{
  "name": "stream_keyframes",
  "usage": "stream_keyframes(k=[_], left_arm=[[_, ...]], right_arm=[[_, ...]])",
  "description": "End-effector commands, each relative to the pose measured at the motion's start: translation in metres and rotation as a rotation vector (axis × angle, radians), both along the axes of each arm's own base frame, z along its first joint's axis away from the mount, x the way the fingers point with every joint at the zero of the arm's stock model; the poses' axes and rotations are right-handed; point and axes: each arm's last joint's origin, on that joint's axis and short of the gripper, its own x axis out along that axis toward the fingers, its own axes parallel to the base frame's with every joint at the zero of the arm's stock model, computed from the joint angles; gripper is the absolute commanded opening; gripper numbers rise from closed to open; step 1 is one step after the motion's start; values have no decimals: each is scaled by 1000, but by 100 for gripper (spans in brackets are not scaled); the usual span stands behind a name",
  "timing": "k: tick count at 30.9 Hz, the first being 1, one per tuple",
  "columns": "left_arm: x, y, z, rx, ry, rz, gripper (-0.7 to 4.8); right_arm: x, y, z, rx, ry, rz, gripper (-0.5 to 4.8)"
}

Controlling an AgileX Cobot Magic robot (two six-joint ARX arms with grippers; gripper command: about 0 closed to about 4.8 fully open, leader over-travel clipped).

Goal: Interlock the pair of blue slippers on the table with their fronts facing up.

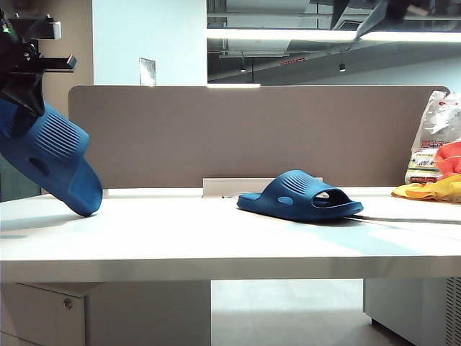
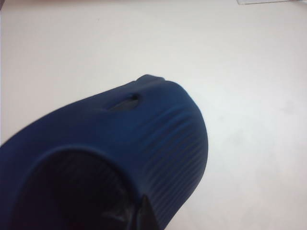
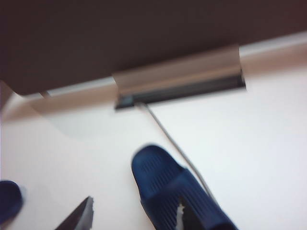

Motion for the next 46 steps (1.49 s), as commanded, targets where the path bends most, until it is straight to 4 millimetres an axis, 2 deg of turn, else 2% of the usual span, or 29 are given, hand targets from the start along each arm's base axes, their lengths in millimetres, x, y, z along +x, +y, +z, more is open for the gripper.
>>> stream_keyframes(k=[1, 5, 10, 14, 18, 23, 26, 31, 36, 46], left_arm=[[-1, -2, 6, -42, -31, -37, -6], [-2, -3, 7, -71, -34, -71, -6], [-4, -8, 13, -109, -63, -149, -6], [-7, -9, 17, -136, -73, -190, -6], [-11, -9, 21, -147, -86, -206, -6], [-15, -9, 27, -146, -114, -208, -6], [-15, -9, 28, -146, -116, -208, -6], [-15, -9, 28, -156, -118, -204, -6], [-15, -9, 28, -155, -118, -204, -6], [-15, -7, 32, -149, -145, -191, -6]], right_arm=[[-24, -5, -5, 8, -122, 35, 220], [-43, -10, -37, 95, -111, 56, 220], [-41, -8, -87, 241, -19, 80, 223], [-28, -12, -113, 358, 15, 86, 258], [-8, -23, -130, 462, 42, 74, 257], [21, -44, -161, 730, 115, 97, 258], [29, -50, -178, 783, 157, 82, 257], [39, -49, -197, 792, 222, 73, 257], [54, -44, -207, 796, 310, 82, 257], [72, -34, -207, 771, 346, 86, 252]])
